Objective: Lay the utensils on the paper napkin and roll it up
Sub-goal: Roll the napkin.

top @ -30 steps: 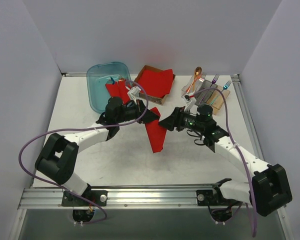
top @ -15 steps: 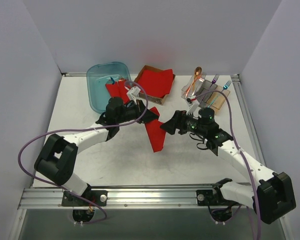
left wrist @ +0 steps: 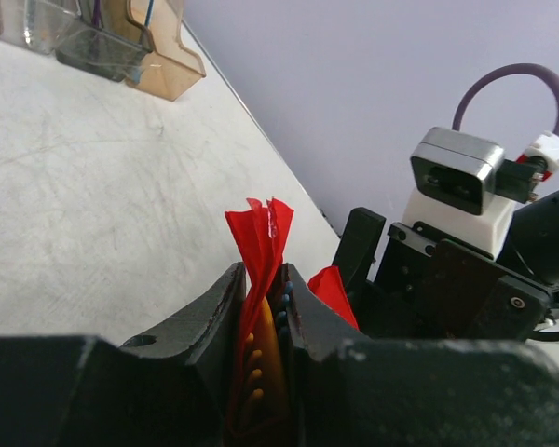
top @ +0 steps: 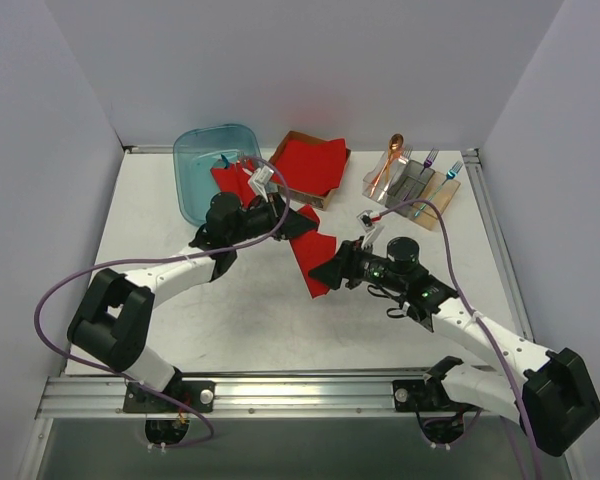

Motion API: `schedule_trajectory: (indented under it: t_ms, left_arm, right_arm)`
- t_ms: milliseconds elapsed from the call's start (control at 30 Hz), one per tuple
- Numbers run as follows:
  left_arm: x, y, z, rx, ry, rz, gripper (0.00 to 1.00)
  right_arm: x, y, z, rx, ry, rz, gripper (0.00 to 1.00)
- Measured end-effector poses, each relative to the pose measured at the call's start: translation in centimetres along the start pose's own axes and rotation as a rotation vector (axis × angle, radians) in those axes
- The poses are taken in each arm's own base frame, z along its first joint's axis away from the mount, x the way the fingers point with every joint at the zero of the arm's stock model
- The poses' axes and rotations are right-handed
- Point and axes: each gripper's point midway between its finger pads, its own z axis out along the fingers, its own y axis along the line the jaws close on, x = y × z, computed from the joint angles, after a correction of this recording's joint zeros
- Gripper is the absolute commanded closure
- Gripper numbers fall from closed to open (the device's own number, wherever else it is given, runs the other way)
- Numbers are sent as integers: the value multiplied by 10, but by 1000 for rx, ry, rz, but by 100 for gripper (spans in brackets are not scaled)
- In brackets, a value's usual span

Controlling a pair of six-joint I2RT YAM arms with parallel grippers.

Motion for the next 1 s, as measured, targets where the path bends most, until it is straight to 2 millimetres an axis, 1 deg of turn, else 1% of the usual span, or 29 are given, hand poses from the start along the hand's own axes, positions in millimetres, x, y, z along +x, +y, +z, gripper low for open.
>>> schedule_trajectory:
  t_ms: [133, 200, 233, 267, 300, 333, 400, 433, 467, 500, 533, 567, 633, 733, 900, 1000]
  left_arm:
    - [-5, -7, -1, 30, -11, -17, 98]
    - [-8, -8, -2, 37, -15, -24, 98]
    - [-9, -8, -3, 40, -19, -25, 98]
    - [-11, -8, -3, 43, -21, -27, 98]
    - [-12, -9, -4, 47, -24, -26, 97]
    - [-13, -10, -5, 53, -25, -30, 98]
    - [-16, -13, -6, 71, -27, -33, 98]
    - [-17, -15, -6, 80, -29, -31, 98]
    - [-18, -17, -7, 89, -31, -30, 98]
    - [-19, -18, -7, 97, -31, -31, 98]
    - [-19, -20, -8, 104, -32, -32, 98]
    - [-20, -21, -8, 110, -31, -36, 98]
    - [-21, -24, -9, 123, -30, -45, 97]
    - [-22, -27, -10, 136, -31, -50, 98]
    - [-23, -30, -10, 147, -34, -52, 98]
    - [-21, -26, -10, 137, -31, -53, 98]
  right_arm:
    - [-5, 4, 2, -21, -19, 5, 59]
    - [-7, 7, 2, -33, -29, 9, 64]
    - [-8, 8, 2, -38, -33, 10, 80]
    - [-9, 10, 2, -45, -37, 8, 88]
    - [-11, 12, 2, -53, -41, 7, 92]
    - [-12, 14, 1, -60, -47, 10, 99]
    - [-15, 17, 0, -71, -54, 14, 100]
    - [-16, 18, -1, -78, -55, 16, 97]
    - [-17, 19, -1, -83, -58, 16, 84]
    - [-18, 20, -2, -91, -61, 16, 64]
    - [-19, 21, -2, -96, -62, 20, 38]
    - [-19, 21, -2, -99, -62, 25, 30]
    - [-17, 20, -2, -102, -64, 25, 19]
    - [-13, 17, -2, -102, -61, 32, 11]
    - [-16, 18, 5, -123, -66, 37, 8]
    - [-19, 19, 11, -133, -61, 42, 7]
